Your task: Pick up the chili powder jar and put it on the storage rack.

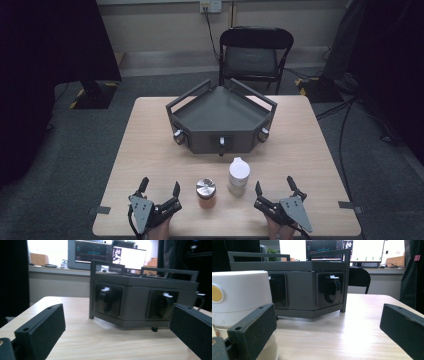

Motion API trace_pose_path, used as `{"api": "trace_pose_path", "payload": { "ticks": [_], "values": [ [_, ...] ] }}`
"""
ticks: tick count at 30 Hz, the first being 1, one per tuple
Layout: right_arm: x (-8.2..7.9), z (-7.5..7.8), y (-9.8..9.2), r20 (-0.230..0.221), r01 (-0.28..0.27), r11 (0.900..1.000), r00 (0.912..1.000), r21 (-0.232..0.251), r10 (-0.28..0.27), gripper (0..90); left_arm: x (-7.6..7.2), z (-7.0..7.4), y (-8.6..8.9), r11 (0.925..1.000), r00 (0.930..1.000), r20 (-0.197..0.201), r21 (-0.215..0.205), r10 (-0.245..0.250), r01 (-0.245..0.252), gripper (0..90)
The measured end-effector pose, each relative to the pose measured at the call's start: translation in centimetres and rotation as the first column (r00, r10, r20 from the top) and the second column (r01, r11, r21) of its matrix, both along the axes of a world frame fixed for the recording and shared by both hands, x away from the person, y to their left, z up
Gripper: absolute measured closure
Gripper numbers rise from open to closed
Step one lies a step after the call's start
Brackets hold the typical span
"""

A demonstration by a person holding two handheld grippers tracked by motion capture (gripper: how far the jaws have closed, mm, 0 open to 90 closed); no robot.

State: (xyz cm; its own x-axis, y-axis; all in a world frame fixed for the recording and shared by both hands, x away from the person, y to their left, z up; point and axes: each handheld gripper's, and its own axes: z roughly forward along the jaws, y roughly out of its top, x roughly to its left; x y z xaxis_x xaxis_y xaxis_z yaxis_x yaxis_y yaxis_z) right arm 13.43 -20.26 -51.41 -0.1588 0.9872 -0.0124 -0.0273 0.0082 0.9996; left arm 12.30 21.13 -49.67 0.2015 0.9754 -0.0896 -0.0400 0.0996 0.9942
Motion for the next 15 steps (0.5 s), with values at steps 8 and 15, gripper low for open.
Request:
{"api": "trace_pose_path", "payload": {
  "ticks": [8, 15],
  "values": [
    [0.00, 0.00, 0.00, 0.000, 0.000, 1.000, 1.0000, 0.000, 0.000, 0.0, -0.14, 0.40, -0.37, 0.9992, 0.9990, 0.025, 0.015, -0.037, 0.037, 0.0],
    [-0.01, 0.00, -0.01, 0.000, 0.000, 1.000, 1.0000, 0.000, 0.000, 0.0, 0.10, 0.55, -0.54, 0.9955, 0.9955, 0.026, 0.030, -0.091, 0.090, 0.0]
  ]
}}
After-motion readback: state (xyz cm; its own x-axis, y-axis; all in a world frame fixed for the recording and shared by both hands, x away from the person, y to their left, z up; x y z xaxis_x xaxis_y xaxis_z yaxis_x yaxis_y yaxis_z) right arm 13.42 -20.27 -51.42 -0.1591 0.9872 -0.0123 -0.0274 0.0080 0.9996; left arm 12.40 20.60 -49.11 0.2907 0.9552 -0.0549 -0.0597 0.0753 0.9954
